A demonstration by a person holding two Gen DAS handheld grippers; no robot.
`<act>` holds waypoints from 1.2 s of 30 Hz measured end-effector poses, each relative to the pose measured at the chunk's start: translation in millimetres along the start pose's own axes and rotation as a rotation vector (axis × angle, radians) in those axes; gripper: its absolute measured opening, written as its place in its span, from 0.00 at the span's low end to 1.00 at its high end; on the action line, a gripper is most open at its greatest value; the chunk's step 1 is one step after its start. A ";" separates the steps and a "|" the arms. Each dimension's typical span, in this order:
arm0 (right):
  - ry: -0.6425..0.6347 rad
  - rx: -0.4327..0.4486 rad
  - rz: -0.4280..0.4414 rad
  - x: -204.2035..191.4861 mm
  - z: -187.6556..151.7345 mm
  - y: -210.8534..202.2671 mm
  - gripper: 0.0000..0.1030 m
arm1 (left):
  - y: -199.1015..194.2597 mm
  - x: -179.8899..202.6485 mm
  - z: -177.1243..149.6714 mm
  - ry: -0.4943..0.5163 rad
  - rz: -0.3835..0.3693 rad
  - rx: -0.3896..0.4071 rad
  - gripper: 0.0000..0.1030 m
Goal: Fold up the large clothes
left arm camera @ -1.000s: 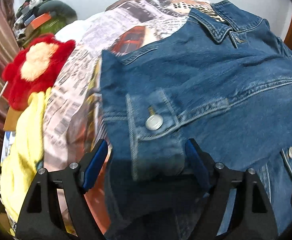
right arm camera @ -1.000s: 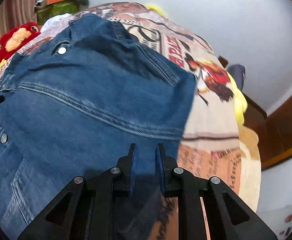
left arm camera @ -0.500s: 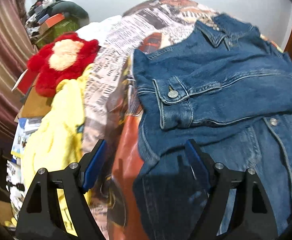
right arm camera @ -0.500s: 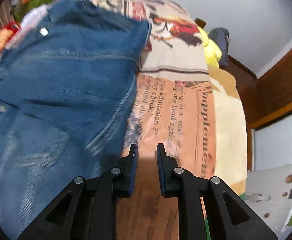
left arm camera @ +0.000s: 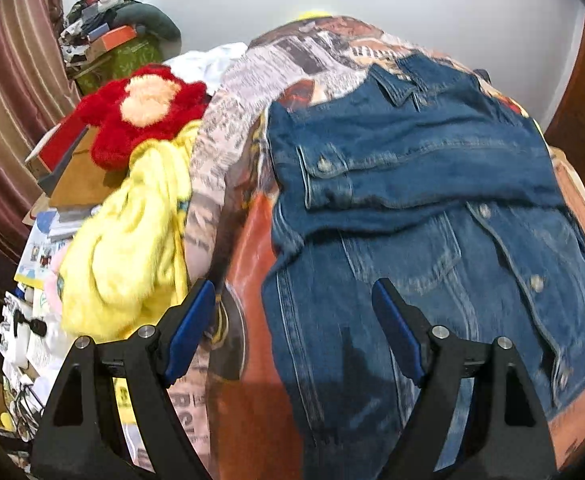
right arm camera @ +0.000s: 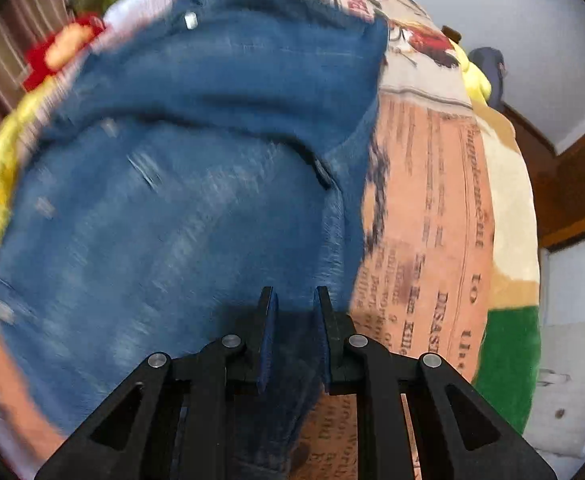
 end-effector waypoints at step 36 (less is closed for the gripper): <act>0.331 0.193 0.364 -22.9 -73.2 -58.3 0.29 | -0.8 30.7 -120.0 -0.209 -0.345 -0.263 0.40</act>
Point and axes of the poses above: each gripper's, at about its wrist camera, not at the fingertips, and y roughly the way its jaws point, x to its right, z to its top, the point moved 8 cm from there along y, roughly the way its jaws point, and after that the axes turned 12 degrees about z, right-handed, at the moved point
